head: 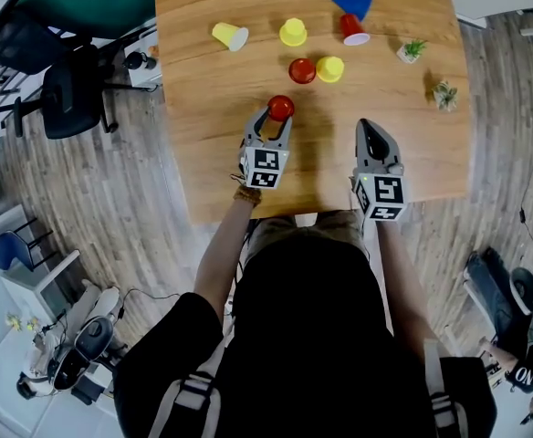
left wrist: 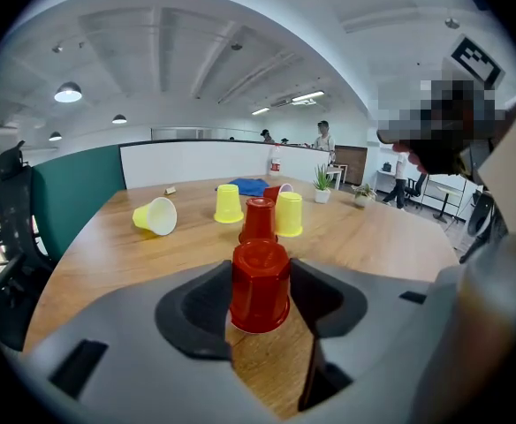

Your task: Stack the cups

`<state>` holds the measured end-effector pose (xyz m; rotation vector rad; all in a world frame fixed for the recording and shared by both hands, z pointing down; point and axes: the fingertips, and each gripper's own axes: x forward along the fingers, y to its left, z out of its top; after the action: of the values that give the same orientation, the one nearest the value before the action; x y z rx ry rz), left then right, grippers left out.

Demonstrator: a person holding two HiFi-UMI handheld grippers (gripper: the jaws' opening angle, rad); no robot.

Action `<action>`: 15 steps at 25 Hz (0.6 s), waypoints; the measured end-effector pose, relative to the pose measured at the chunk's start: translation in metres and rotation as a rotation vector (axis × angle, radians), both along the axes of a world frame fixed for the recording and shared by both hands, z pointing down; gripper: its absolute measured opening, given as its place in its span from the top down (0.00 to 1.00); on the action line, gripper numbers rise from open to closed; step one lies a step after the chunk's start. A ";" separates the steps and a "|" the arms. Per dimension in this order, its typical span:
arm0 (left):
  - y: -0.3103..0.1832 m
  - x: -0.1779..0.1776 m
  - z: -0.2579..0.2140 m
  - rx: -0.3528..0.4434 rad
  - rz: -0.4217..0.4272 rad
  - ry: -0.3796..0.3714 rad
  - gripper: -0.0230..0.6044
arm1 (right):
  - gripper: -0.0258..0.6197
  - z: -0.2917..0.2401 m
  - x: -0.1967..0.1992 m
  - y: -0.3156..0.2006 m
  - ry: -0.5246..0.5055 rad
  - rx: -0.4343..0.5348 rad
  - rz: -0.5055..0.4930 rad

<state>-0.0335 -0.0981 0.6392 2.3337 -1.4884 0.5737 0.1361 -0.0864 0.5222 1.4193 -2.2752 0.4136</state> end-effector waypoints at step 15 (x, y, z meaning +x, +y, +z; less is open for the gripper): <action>0.036 -0.009 -0.038 0.010 -0.022 0.092 0.57 | 0.78 0.023 -0.052 -0.045 0.082 0.007 -0.208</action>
<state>-0.0428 -0.0625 0.6014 2.3156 -1.4766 0.4477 0.0843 -0.1312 0.5452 1.1648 -2.3288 0.2768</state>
